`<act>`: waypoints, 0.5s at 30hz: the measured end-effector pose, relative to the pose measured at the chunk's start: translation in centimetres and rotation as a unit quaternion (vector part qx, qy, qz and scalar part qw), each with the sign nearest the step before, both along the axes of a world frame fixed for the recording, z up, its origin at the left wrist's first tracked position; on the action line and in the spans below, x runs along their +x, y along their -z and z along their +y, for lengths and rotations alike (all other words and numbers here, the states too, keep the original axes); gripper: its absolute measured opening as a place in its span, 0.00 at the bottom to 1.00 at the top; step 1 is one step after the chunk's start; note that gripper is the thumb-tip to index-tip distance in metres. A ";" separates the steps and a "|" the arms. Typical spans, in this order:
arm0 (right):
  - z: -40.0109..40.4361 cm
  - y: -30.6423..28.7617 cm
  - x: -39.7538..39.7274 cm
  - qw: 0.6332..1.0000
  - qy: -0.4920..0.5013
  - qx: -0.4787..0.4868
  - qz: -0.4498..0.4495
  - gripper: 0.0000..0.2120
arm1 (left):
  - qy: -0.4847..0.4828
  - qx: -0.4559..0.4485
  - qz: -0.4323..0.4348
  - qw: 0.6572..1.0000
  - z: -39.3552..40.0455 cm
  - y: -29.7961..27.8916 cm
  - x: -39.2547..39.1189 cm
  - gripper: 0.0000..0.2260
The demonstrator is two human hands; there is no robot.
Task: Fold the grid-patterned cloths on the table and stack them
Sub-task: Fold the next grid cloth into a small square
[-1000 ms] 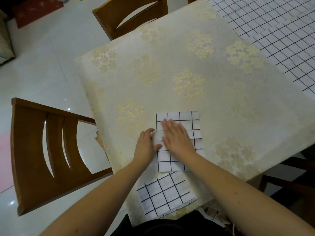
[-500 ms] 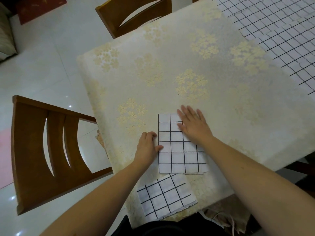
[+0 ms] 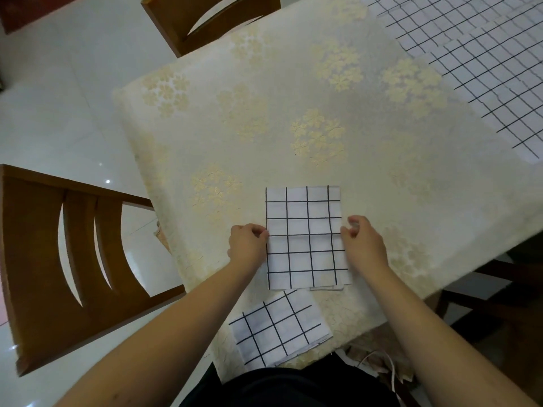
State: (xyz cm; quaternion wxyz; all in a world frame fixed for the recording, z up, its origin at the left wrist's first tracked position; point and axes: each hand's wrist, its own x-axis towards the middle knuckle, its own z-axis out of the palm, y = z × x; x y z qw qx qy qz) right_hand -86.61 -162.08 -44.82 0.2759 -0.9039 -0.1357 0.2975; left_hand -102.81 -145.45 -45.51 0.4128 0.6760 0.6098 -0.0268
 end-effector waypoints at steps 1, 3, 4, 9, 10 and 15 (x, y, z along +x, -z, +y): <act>0.0 0.1 -0.3 1.000 0.009 0.007 0.012 0.18 | -0.015 -0.014 -0.023 1.000 0.0 -0.2 -0.1 0.05; -0.1 0.4 -0.3 0.999 0.028 0.021 0.033 0.18 | -0.037 -0.040 -0.064 0.996 0.2 -0.7 -0.3 0.04; -0.1 0.5 -0.2 0.998 0.039 0.028 0.045 0.18 | -0.042 -0.047 -0.079 0.995 0.3 -0.9 -0.4 0.04; -0.1 0.5 -0.1 0.992 0.060 0.062 0.094 0.19 | -0.066 -0.125 -0.165 0.976 0.9 -1.9 -1.5 0.03; -0.1 0.4 0.0 0.992 0.060 0.069 0.092 0.18 | -0.066 -0.135 -0.179 0.972 1.0 -2.0 -1.7 0.04; 0.0 0.0 0.0 0.992 0.058 0.073 0.084 0.17 | -0.083 -0.170 -0.238 0.953 0.8 -2.7 -1.9 0.12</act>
